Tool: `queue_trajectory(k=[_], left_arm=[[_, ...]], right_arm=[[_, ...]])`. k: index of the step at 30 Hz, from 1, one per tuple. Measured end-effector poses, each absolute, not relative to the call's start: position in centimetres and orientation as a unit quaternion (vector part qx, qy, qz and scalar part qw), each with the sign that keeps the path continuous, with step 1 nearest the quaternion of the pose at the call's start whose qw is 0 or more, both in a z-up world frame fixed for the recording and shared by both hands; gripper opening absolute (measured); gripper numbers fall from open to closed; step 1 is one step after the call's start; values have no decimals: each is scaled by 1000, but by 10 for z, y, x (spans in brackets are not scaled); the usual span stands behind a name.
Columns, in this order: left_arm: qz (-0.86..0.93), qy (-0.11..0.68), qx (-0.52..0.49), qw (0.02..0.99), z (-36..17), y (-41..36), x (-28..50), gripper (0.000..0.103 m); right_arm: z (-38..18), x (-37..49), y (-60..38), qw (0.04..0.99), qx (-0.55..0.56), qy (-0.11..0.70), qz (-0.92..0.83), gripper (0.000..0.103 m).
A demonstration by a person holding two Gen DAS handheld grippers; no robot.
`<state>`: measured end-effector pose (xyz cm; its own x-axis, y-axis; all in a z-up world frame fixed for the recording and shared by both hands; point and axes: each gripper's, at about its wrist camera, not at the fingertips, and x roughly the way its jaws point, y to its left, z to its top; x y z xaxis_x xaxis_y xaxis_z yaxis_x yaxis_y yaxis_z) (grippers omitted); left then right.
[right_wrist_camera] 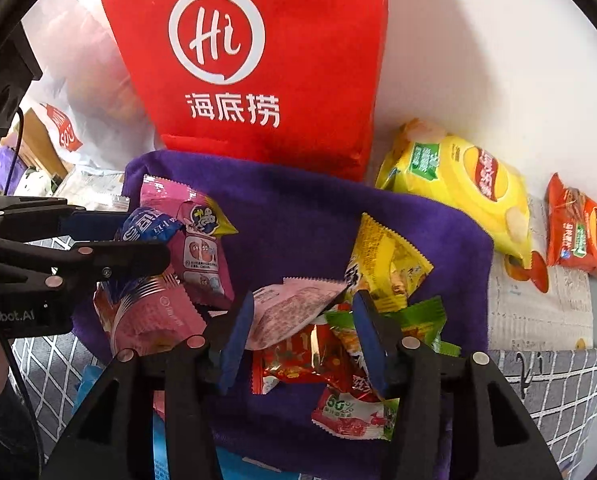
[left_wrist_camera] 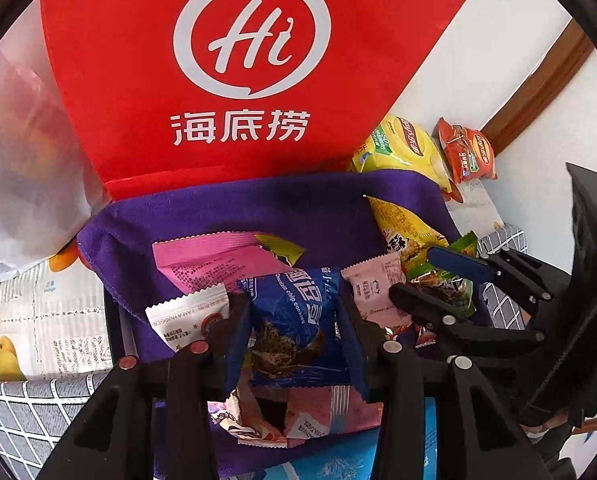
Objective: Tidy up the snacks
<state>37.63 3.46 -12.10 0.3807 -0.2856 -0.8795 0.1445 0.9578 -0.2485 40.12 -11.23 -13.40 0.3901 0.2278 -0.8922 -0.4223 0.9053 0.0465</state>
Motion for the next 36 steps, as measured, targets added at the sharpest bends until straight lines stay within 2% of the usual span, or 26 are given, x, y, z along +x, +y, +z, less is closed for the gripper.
queue_trajectory(k=[5, 7, 10, 19, 29, 36], left_arm=[[-136, 537, -62, 830, -116, 32, 374, 46], [-141, 531, -62, 833, -111, 32, 372, 64], [-133, 520, -49, 842, -102, 30, 367, 71], [-121, 511, -28, 850, -77, 31, 351, 72], [-99, 486, -18, 868, -40, 34, 302, 72], [-98, 457, -5, 884, -18, 24, 245, 77]], right_arm=[[-117, 397, -121, 841, -81, 501, 190, 53], [-110, 396, -124, 847, -69, 493, 187, 55], [-102, 394, -127, 850, -59, 488, 189, 55], [-71, 381, -142, 871, -26, 464, 160, 55], [-40, 320, -169, 884, 2, 446, 143, 56], [-11, 265, -181, 898, 6, 426, 111, 63]])
